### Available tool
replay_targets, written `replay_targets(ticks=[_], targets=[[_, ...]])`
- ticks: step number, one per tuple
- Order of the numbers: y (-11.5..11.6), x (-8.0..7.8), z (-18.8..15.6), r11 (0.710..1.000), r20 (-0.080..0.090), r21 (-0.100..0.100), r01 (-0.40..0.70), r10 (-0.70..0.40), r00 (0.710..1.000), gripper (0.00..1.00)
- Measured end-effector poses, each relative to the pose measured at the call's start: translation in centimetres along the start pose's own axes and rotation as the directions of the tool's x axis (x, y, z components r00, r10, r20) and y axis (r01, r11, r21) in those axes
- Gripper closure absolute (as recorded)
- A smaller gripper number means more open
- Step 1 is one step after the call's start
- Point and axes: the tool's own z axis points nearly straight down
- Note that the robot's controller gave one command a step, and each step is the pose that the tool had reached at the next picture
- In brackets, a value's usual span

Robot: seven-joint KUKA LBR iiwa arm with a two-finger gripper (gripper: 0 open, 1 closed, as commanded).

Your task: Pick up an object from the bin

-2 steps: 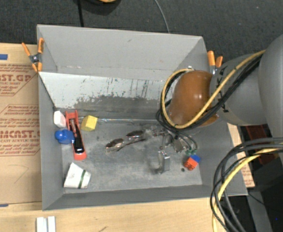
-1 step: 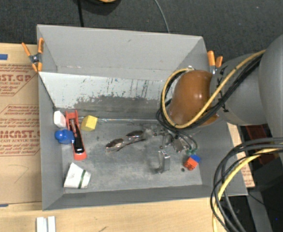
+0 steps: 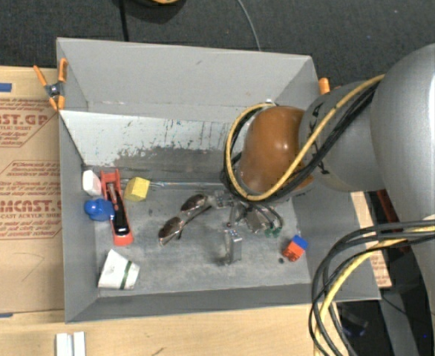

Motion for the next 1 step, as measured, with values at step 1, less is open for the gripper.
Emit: replay_targets(ticks=[1], targets=[[2.08,-1.14,-1.57,1.000,-0.001,-0.004,0.025,-0.025,1.000,0.00]])
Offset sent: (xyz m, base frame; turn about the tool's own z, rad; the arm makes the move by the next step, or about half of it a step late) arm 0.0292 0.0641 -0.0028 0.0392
